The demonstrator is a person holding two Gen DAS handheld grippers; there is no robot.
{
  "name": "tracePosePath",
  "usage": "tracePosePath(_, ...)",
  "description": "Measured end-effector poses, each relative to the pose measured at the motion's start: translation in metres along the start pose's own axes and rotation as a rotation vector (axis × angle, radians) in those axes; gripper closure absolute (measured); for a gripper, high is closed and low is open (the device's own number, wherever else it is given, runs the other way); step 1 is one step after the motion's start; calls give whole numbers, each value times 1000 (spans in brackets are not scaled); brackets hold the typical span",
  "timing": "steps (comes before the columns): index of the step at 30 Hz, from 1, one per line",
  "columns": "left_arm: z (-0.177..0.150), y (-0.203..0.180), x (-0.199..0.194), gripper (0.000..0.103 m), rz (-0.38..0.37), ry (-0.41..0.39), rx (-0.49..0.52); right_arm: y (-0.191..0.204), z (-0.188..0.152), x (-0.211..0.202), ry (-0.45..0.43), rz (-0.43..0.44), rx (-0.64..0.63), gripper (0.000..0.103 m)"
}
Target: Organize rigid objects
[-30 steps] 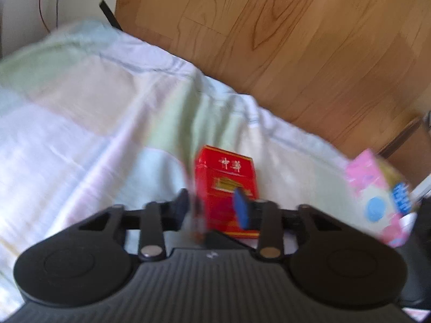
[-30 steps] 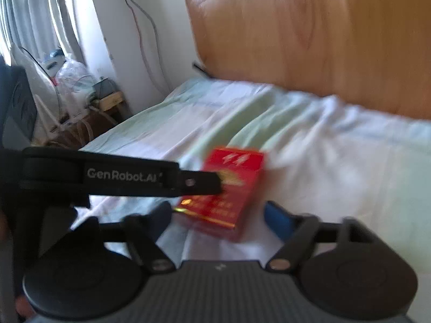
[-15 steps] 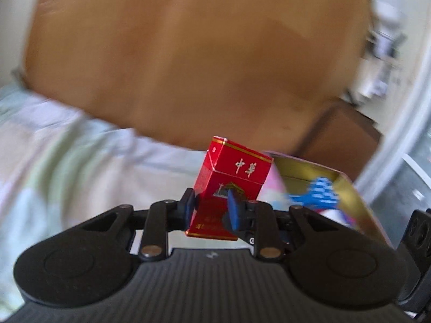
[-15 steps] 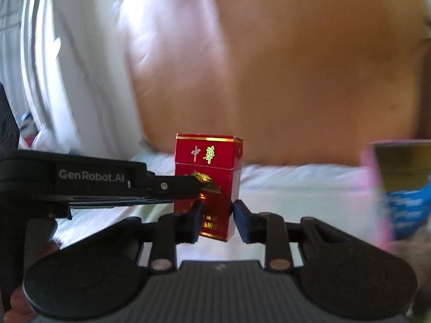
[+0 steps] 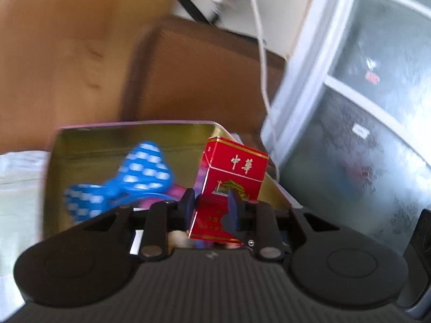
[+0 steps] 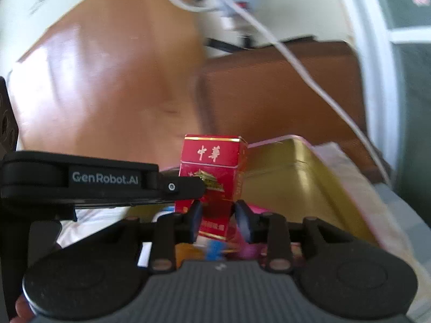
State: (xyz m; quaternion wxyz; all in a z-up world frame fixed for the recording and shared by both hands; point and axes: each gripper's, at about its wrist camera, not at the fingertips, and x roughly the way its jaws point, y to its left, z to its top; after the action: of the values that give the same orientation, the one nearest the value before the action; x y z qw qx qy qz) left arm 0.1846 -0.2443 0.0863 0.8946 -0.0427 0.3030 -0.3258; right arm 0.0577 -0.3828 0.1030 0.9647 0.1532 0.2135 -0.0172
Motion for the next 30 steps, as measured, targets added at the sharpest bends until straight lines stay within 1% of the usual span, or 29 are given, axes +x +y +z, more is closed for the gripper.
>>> tracePosePath(2, -1, -5, 18, 73, 1, 25, 12, -15, -2, 7, 16, -26, 17, 71)
tracePosePath(3, 0, -6, 25, 73, 13, 35, 19, -19, -3, 11, 22, -37, 23, 71)
tracePosePath(5, -2, -8, 28, 73, 59, 49, 34, -27, -7, 16, 31, -75, 30, 64)
tracePosePath(6, -3, -7, 25, 73, 73, 48, 36, -31, -9, 16, 22, -94, 47, 61)
tracePosePath(8, -3, -2, 12, 69, 83, 27, 41, -39, -12, 12, -1, -98, 93, 61)
tracePosePath(11, -8, -1, -18, 68, 171, -25, 92, -41, -17, -1, -44, -75, 154, 61)
tracePosePath(13, -13, -4, -40, 64, 226, -64, 136, -32, -19, -16, -88, -53, 160, 61)
tracePosePath(15, -23, -5, -62, 54, 279, -101, 175, -21, -27, -42, -131, -31, 156, 61)
tracePosePath(16, -30, -6, -74, 52, 302, -117, 187, -13, -32, -54, -152, -19, 154, 61)
tracePosePath(17, -36, -5, -86, 48, 319, -129, 193, -6, -38, -67, -172, -7, 153, 61)
tracePosePath(18, -42, -4, -95, 41, 330, -137, 193, 3, -41, -79, -187, 2, 152, 60)
tracePosePath(19, -48, -3, -105, 38, 338, -142, 187, 11, -49, -91, -202, 10, 147, 59)
tracePosePath(20, -55, -2, -116, 29, 346, -148, 180, 18, -55, -101, -212, 12, 138, 57)
tracePosePath(21, -62, -1, -127, 18, 355, -155, 174, 24, -61, -110, -218, 9, 129, 54)
tracePosePath(22, -69, 0, -136, 12, 365, -163, 171, 30, -67, -119, -220, 8, 120, 50)
tracePosePath(23, -77, 0, -147, 2, 377, -172, 170, 37, -74, -127, -214, 11, 111, 48)
tracePosePath(24, -83, -1, -152, 0, 386, -179, 171, 42, -79, -134, -207, 14, 105, 44)
tracePosePath(26, -93, -3, -166, 0, 401, -190, 173, 50, -87, -147, -193, 17, 93, 33)
tracePosePath(27, -97, -4, -173, 0, 410, -197, 174, 53, -90, -154, -190, 17, 91, 21)
tracePosePath(28, -101, -5, -180, 0, 415, -203, 175, 56, -93, -160, -186, 20, 93, 15)
tracePosePath(30, -110, -8, -193, 0, 430, -215, 186, 61, -96, -170, -179, 29, 98, 11)
